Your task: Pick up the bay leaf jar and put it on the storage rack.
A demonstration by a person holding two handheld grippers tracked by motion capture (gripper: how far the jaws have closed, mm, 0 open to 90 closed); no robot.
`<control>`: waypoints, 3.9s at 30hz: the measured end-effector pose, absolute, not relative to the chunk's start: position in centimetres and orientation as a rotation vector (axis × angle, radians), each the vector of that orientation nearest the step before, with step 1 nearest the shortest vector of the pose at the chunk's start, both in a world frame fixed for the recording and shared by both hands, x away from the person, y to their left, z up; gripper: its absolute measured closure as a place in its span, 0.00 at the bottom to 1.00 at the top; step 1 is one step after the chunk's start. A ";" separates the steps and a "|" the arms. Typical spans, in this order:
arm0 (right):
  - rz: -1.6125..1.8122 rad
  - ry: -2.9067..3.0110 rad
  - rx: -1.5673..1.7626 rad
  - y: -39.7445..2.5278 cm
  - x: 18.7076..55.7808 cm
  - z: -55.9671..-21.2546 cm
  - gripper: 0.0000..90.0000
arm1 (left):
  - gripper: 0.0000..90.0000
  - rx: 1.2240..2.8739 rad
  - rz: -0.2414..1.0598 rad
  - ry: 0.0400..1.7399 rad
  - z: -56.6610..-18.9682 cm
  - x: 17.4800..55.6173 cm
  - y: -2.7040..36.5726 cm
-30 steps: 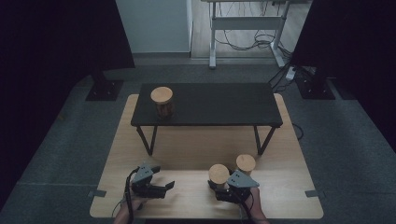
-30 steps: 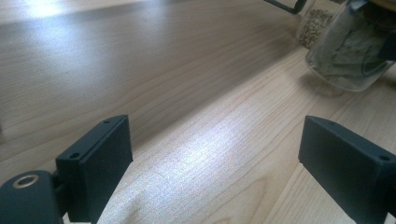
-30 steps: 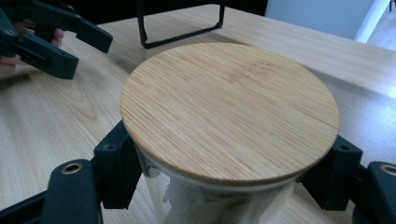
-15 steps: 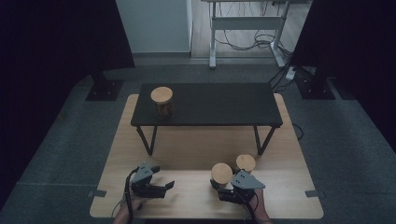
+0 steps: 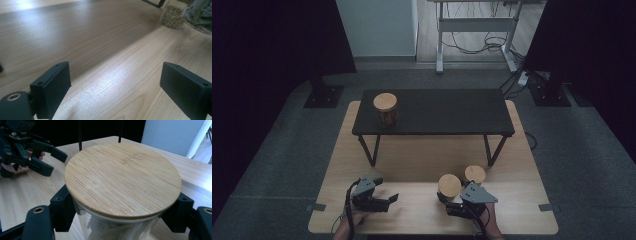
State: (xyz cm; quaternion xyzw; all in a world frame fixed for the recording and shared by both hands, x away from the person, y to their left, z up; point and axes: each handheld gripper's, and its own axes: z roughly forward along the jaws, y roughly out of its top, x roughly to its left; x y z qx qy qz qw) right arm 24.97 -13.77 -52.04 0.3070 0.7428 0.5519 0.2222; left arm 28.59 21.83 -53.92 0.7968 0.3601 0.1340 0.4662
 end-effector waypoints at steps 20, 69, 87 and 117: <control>1.565 2.021 0.828 -14.2 24.9 -50.3 0.28 | 0.10 1.959 0.325 0.884 -54.0 28.6 21.7; 1.586 1.999 0.770 -14.4 25.6 -47.2 0.28 | 0.10 1.956 0.326 0.884 -53.9 28.6 21.8; 1.598 1.996 0.746 -14.5 25.9 -45.9 0.28 | 0.10 1.954 0.326 0.885 -53.9 28.6 21.8; 1.624 1.958 0.729 -14.9 26.7 -43.7 0.28 | 0.10 1.954 0.327 0.886 -53.9 28.6 21.8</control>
